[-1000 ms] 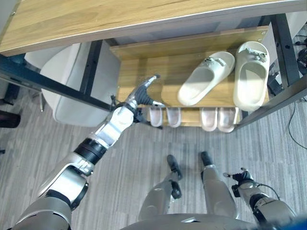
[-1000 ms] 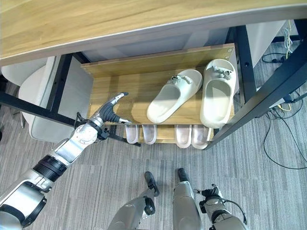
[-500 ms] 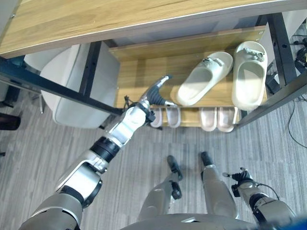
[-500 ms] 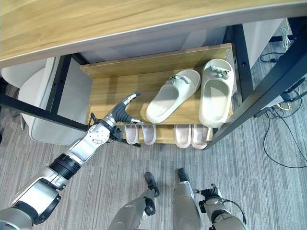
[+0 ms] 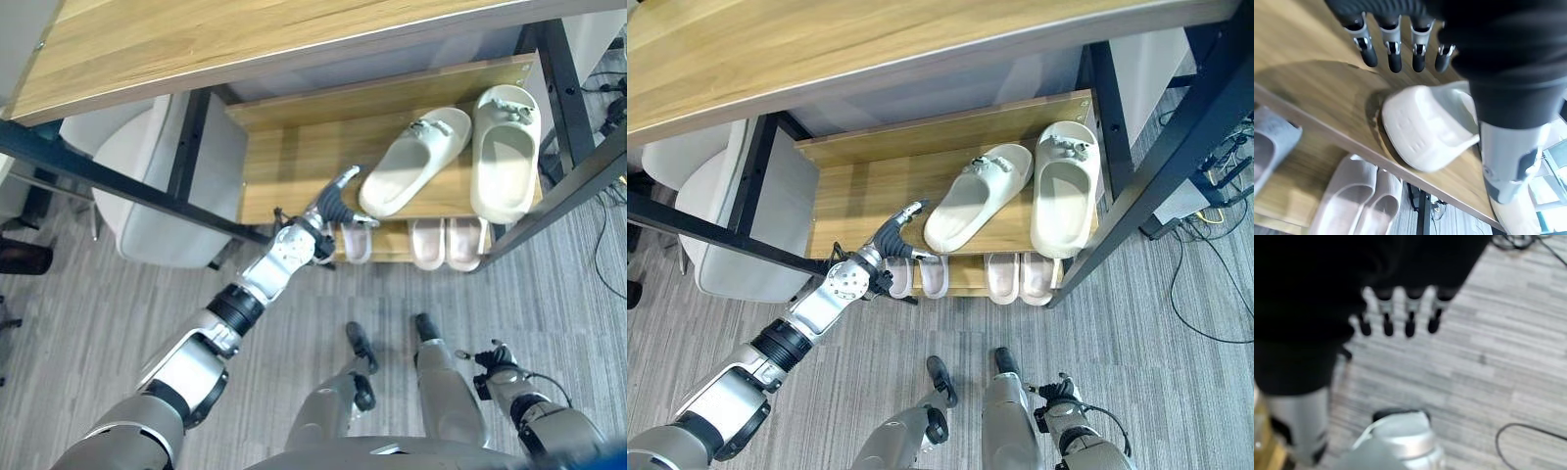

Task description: Arrange the slippers neatly on the shoe rack.

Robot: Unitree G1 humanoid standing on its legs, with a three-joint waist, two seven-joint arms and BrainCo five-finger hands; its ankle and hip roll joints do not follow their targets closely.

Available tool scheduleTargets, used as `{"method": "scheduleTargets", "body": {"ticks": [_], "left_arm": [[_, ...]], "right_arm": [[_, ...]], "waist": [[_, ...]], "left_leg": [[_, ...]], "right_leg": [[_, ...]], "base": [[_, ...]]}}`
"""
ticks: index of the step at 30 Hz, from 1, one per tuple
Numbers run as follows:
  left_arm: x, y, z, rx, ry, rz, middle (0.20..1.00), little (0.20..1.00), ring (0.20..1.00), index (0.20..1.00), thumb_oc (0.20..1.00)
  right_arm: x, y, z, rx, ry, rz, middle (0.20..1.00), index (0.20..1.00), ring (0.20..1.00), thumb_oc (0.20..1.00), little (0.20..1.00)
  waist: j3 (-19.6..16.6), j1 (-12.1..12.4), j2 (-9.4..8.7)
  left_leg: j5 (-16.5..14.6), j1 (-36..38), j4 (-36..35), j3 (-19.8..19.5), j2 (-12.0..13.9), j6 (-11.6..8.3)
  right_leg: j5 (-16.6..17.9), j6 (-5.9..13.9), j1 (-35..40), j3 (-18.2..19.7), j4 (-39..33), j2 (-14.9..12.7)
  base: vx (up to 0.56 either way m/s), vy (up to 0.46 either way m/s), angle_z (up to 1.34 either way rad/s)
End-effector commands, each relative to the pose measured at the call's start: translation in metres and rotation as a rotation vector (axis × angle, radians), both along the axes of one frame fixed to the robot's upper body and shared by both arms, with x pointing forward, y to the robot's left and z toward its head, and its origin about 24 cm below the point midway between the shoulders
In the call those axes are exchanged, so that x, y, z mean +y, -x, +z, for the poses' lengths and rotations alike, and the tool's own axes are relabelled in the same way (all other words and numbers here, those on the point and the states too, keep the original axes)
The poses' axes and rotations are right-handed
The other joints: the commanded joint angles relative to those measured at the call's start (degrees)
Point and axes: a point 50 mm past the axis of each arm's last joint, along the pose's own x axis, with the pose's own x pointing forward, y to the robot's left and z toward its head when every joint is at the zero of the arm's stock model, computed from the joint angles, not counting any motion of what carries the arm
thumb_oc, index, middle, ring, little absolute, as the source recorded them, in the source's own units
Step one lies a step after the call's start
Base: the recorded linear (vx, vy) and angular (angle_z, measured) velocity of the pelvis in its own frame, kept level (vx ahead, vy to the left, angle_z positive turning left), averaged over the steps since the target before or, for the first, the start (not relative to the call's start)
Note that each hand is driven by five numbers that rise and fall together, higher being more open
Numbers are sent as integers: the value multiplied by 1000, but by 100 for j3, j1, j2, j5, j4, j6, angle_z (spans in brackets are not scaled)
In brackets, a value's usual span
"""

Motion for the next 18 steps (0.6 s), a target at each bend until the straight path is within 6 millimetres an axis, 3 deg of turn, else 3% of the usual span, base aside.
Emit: {"method": "scheduleTargets", "body": {"ticks": [1,18], "left_arm": [[-4,-3,4,8,120,34,1000,1000,1000,1000,1000],[-42,-3,9,88,275,-23,1000,1000,1000,1000,1000]], "right_arm": [[-4,-1,2,11,41,27,1000,1000,1000,1000,1000],[-2,-10,6,2,63,43,1000,1000,1000,1000,1000]], "waist": [[-48,-100,100],[-12,-173,149]], "left_leg": [[-425,-278,396,-719,-2,-190],[-391,-258,356,-728,-7,-188]], "right_leg": [[378,138,-87,-299,-398,-272],[407,139,-100,-286,-408,-275]], "base": [[0,0,0],[0,0,0]]}}
